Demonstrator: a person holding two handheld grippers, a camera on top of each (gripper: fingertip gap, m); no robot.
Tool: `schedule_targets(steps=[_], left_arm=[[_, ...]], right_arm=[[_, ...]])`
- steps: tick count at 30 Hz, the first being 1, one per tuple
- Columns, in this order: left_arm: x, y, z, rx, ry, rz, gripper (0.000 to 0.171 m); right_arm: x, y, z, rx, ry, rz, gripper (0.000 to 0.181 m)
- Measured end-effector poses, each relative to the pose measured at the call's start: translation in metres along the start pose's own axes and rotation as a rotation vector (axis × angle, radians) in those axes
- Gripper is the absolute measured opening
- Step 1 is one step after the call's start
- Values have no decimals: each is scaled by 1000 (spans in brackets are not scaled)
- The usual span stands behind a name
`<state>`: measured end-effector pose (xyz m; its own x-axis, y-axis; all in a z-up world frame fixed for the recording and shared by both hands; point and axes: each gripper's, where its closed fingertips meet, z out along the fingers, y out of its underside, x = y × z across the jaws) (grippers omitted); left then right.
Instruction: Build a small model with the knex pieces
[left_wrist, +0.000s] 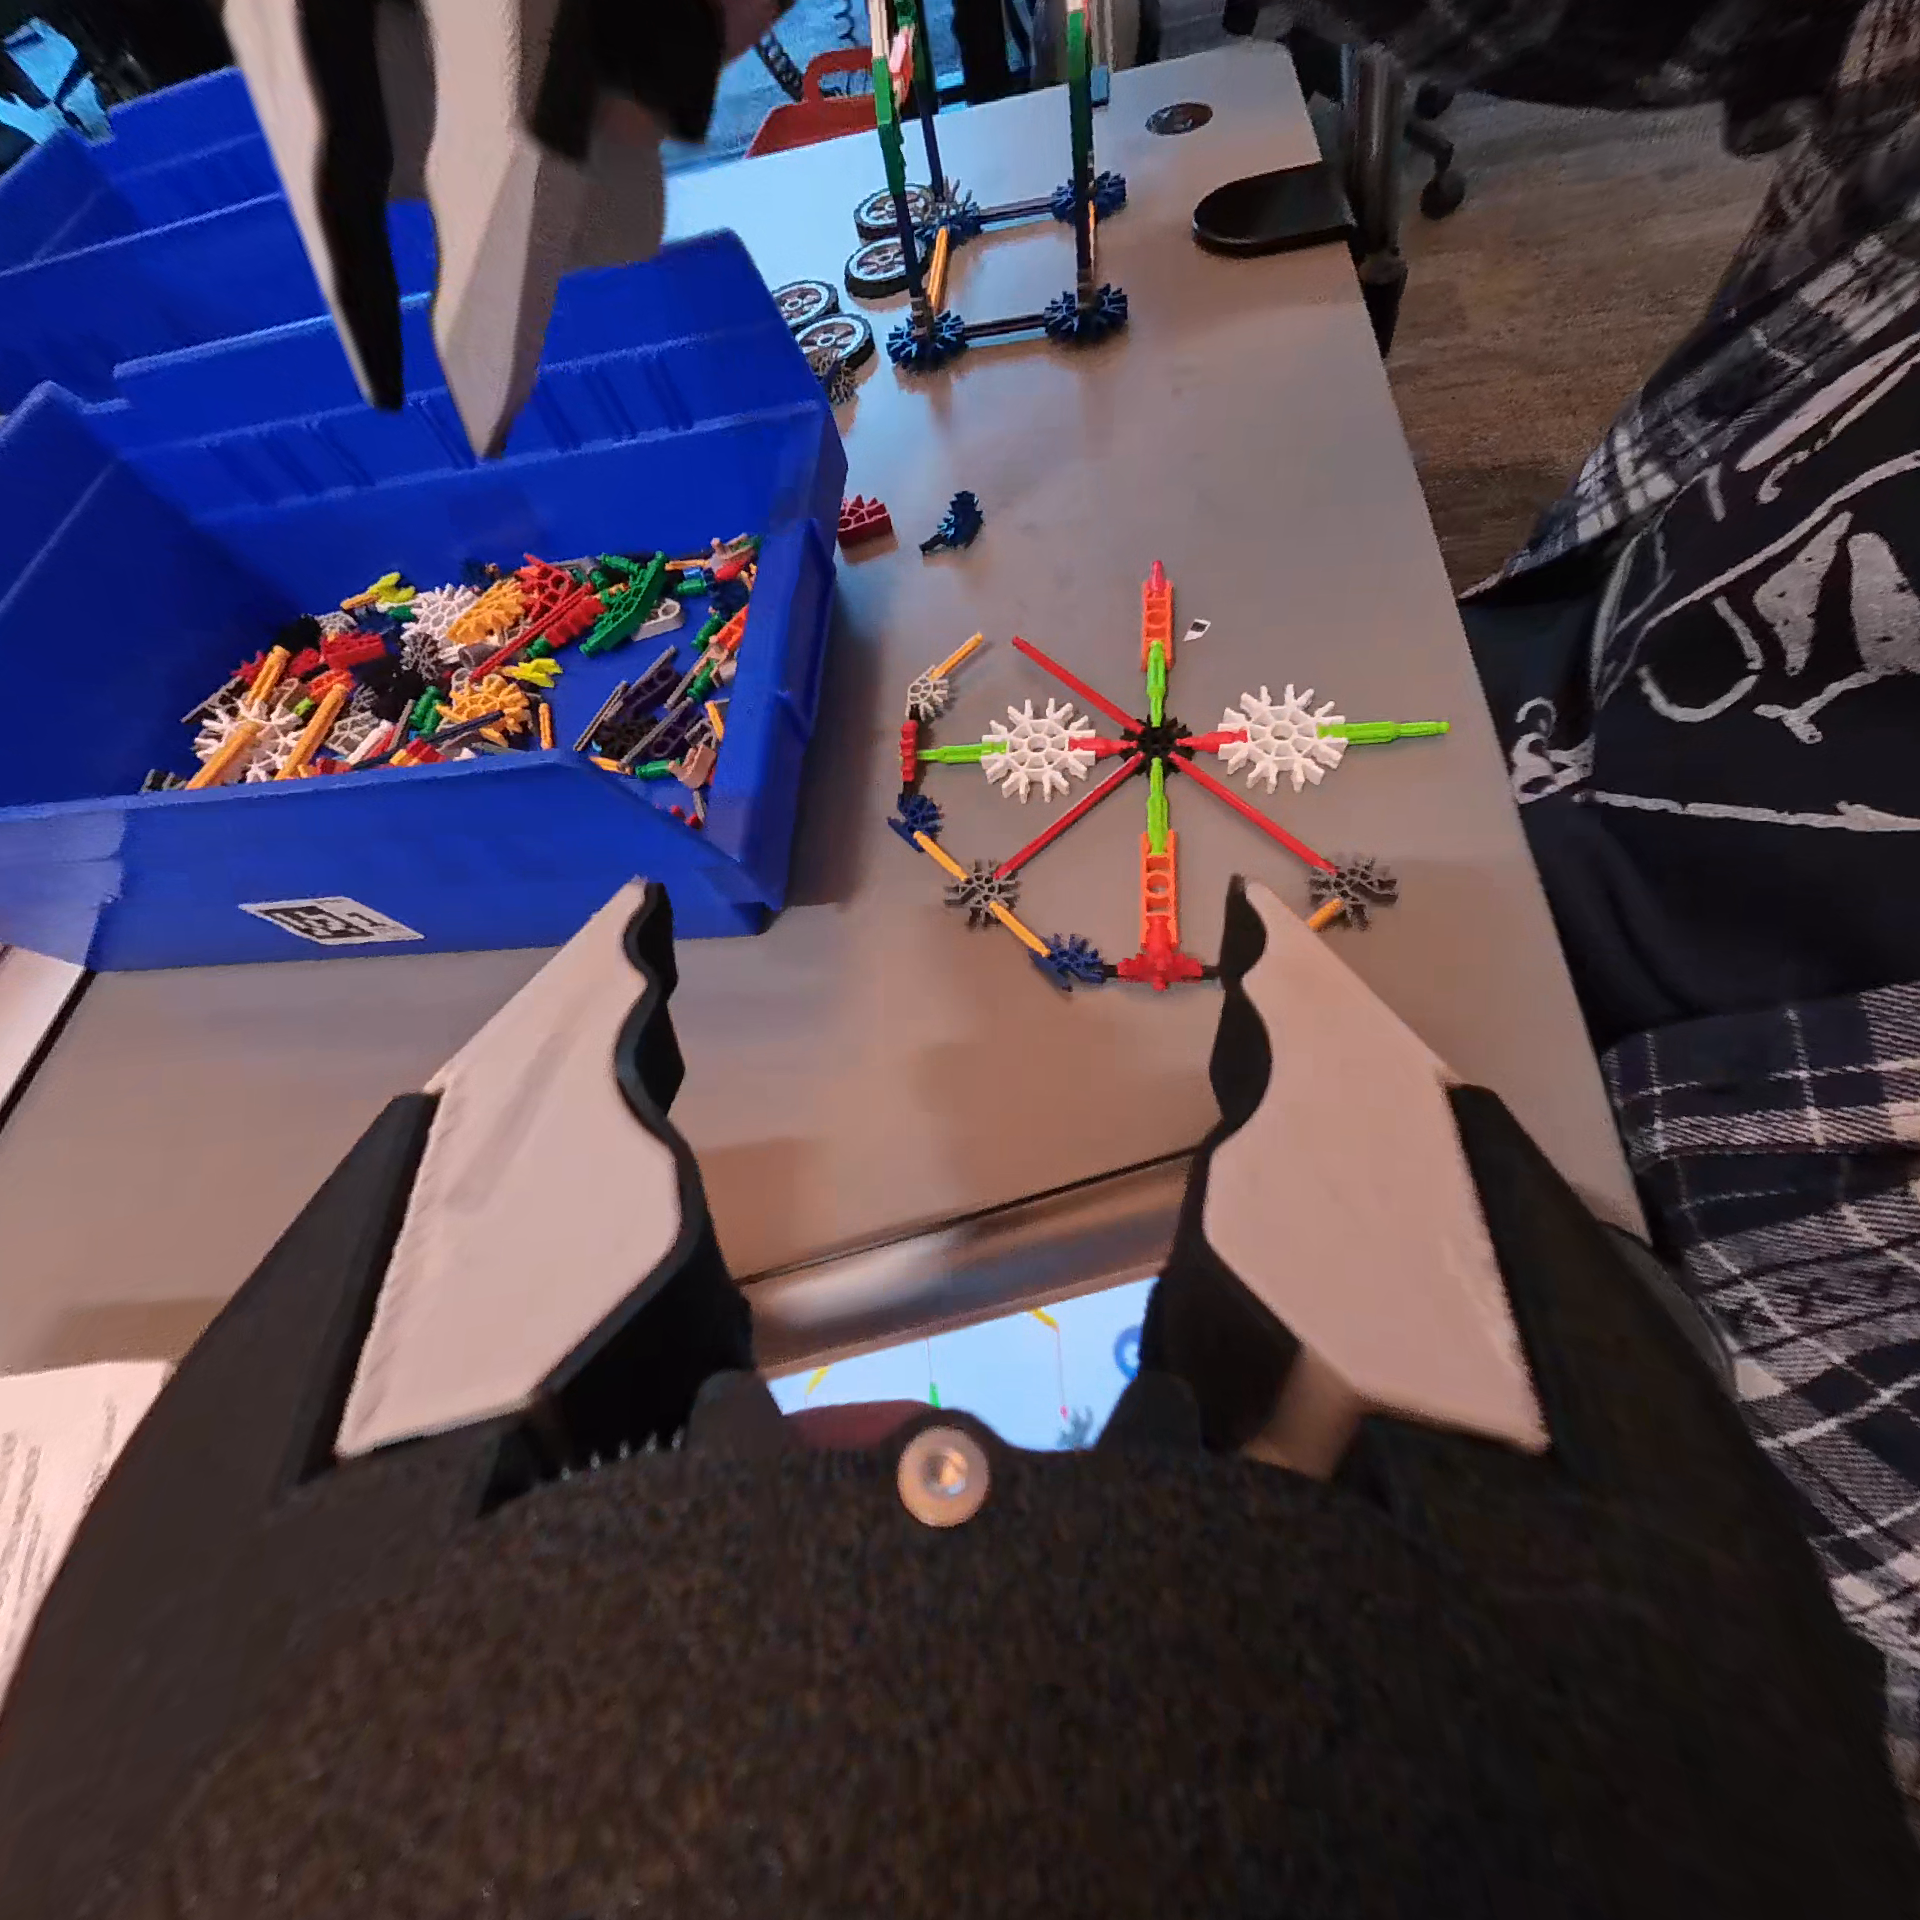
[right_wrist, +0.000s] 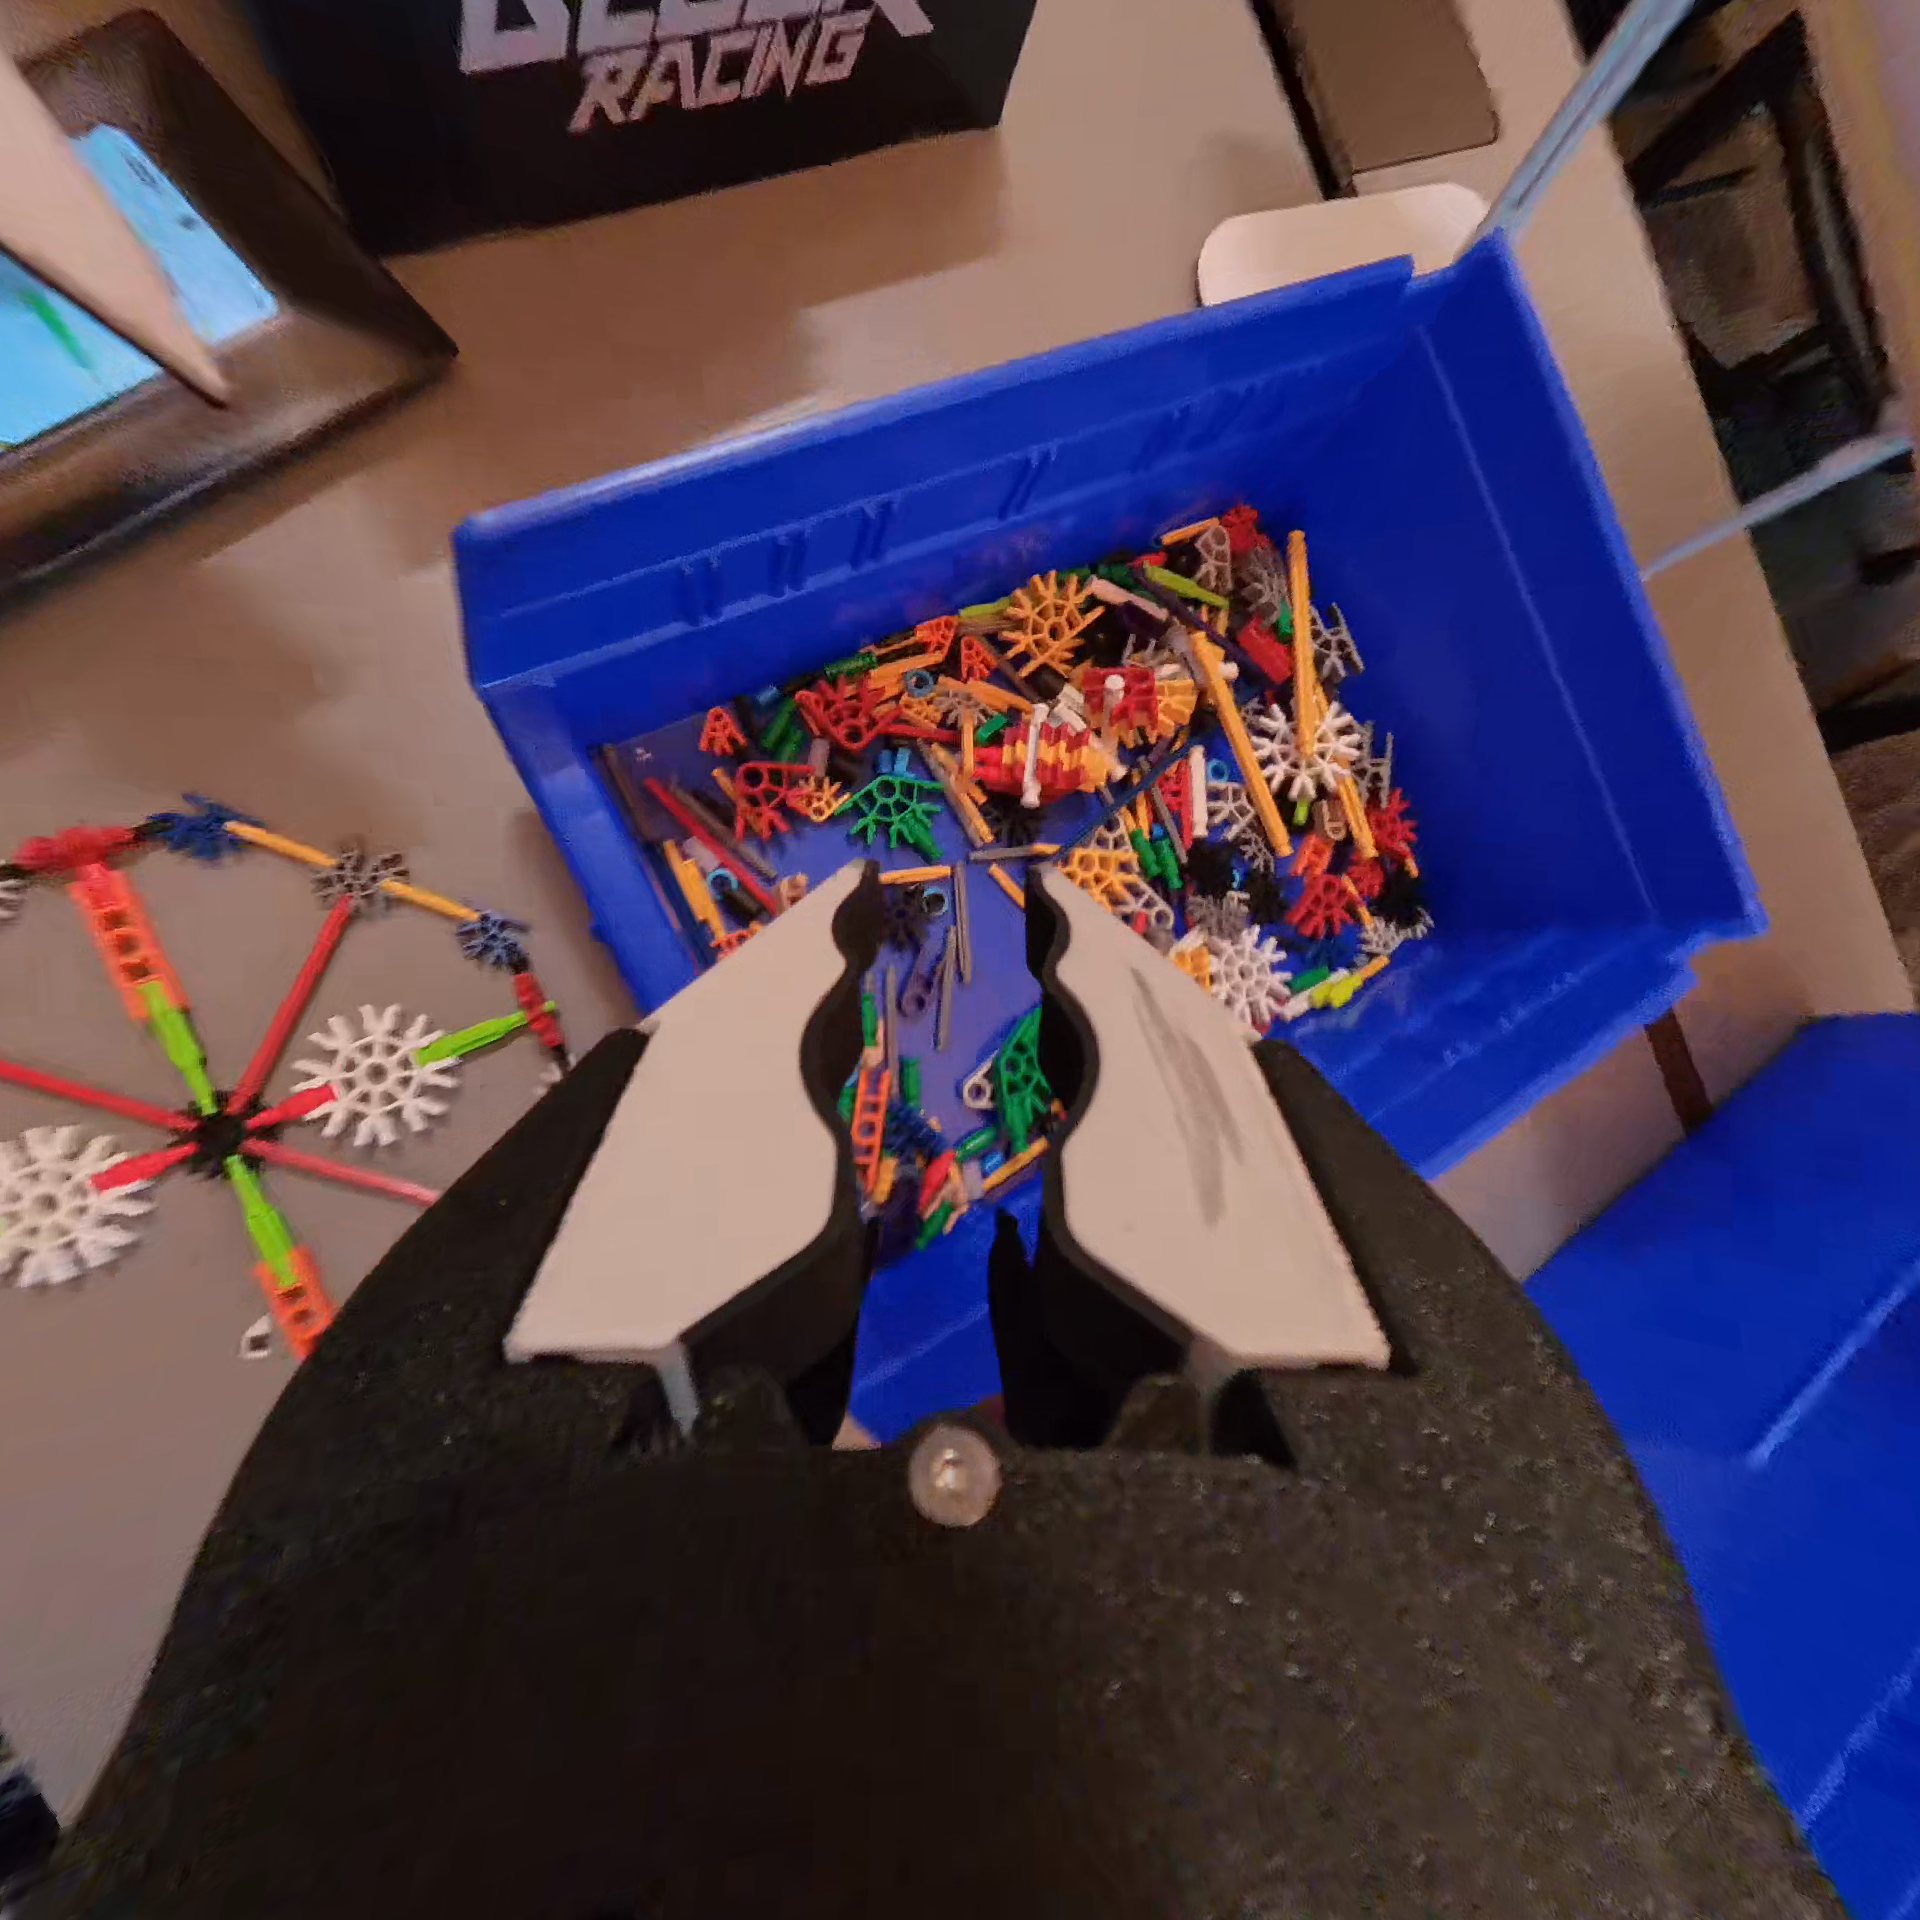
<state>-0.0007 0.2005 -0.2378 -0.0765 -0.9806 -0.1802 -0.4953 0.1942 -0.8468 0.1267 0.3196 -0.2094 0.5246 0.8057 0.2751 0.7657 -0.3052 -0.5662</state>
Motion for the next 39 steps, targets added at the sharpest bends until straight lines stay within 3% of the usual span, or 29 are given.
schedule_targets(steps=[5,9,15,20,39], left_arm=[[-8,-3,-1,29,-22,-7,103],[-11,-1,-2,38,-31,-15,102],[-11,3,3,34,-18,-17,102],[-12,8,7,17,-18,-20,102],[-10,12,9,11,5,-28,101]], right_arm=[[-1,-13,53,-78,-135,-90,24],[23,-9,76,-177,-121,-120,25],[55,9,42,-279,-162,-164,30],[55,30,23,-380,-218,-236,31],[45,37,22,-392,-248,-304,33]])
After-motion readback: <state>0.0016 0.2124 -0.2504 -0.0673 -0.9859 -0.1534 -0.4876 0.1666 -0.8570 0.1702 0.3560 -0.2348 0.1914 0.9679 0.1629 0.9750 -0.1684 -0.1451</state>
